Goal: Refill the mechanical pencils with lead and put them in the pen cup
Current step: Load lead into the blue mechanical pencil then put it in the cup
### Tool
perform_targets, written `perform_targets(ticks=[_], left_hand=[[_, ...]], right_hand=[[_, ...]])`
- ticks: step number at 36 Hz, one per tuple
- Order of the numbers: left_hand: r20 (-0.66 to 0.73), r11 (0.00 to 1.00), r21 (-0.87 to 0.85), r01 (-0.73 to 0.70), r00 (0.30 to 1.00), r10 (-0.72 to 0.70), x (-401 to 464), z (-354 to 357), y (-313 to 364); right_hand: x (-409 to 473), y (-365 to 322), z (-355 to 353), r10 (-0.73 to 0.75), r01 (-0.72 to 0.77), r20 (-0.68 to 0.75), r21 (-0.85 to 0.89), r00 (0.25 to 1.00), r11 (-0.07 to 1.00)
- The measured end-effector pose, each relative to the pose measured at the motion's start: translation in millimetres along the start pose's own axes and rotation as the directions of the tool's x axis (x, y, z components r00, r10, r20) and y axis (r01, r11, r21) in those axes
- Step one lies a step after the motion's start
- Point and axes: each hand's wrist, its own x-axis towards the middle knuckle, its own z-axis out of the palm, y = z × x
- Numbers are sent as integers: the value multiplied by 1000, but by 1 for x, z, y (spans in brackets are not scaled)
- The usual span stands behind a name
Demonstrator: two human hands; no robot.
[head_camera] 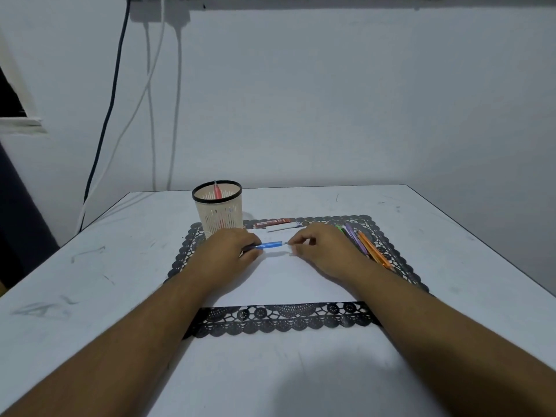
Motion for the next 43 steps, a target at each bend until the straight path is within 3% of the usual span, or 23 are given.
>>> perform_targets(ticks=[4,7,10,22,25,27,29,32,38,43], left_hand=[[15,1000,-20,6,1000,-6,0,-1,-1],[27,1000,-21,15,1000,-15,-1,-2,0],[11,999,-42,4,1000,-4,-1,-3,2],[2,1000,-26,-11,1000,11,-2,-2,6],[10,1000,-27,5,1000,-5,-2,-3,4],[21,999,-29,21,1000,-20,-2,-4,2],[27,999,-34,34,999,-33,-2,-4,0],[37,999,-38,39,999,-38,-2,-4,0],[64,997,-59,54,997,-50,-3,-5,1],[96,994,-66,82,993,-75,-5,-6,3]], right_hand=[[0,1,-9,45,-18,-88,284,995,959],[-4,-4,-14,-11,21,-28,372,1000,928],[-3,-7,-10,-75,70,2,316,997,946],[1,-7,-10,-70,61,41,173,997,983],[0,-6,-25,-53,38,220,72,974,997],[-5,-9,-34,-10,21,419,-23,908,1000],[-9,-13,-36,41,25,531,-116,846,993],[-11,-17,-32,52,59,526,-192,849,980],[-10,-15,-33,38,16,503,-104,863,994],[-8,-13,-36,62,8,441,-154,895,988]])
